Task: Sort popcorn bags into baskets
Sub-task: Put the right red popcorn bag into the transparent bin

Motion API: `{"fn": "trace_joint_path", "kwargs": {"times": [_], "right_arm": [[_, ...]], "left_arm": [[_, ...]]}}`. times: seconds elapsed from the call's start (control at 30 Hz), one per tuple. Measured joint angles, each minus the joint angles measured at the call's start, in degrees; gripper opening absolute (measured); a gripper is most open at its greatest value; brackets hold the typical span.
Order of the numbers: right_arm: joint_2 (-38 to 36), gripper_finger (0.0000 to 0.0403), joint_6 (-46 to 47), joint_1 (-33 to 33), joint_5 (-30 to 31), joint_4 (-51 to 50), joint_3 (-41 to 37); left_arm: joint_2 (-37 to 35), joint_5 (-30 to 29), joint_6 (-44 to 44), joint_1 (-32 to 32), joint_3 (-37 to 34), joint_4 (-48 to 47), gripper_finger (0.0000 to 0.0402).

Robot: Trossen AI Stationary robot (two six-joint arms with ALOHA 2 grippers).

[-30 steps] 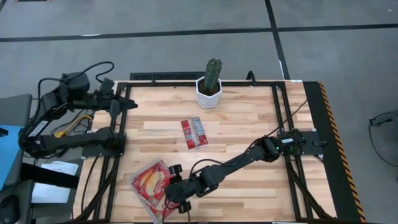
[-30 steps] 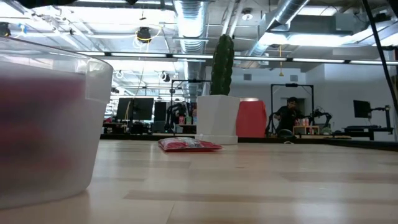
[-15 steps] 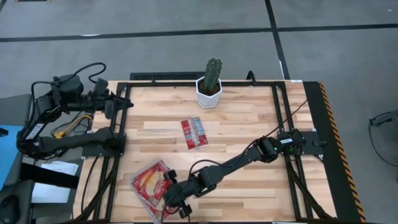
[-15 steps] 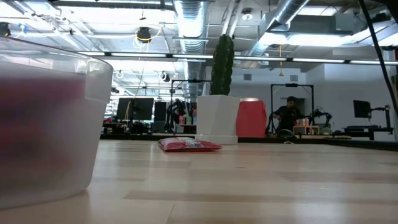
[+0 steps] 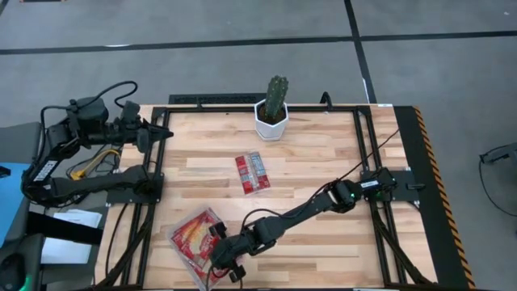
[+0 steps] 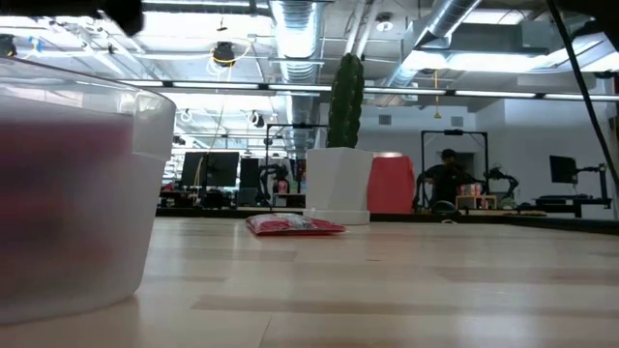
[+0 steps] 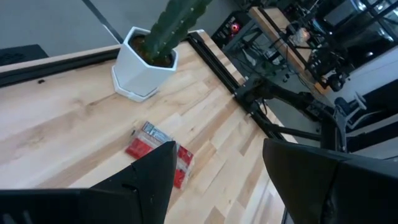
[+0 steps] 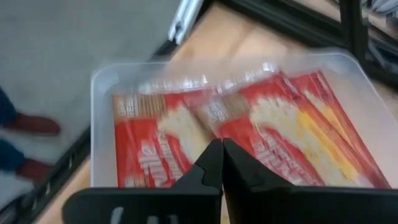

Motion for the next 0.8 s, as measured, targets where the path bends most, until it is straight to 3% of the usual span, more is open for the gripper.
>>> {"fn": "trace_joint_path", "kwargs": {"times": [0.17,0.47,0.8], "right_arm": [[1.42,0.0034,-0.02,0.11,0.17,0.22,-0.16],[1.83,0.0014,-0.19,-1.5,-0.04,0.69,-0.17],[1.83,0.004,0.0,-4.31,0.07,1.55,-0.17]], "left_arm": [[0.0,-0.12,0.31,0.0,0.0,0.02,0.0229],[0.0,-1.42,1.24,0.0,0.0,-0.07,0.0229],[0.0,-2.83,0.71,0.0,0.0,-0.79,0.0229]]}}
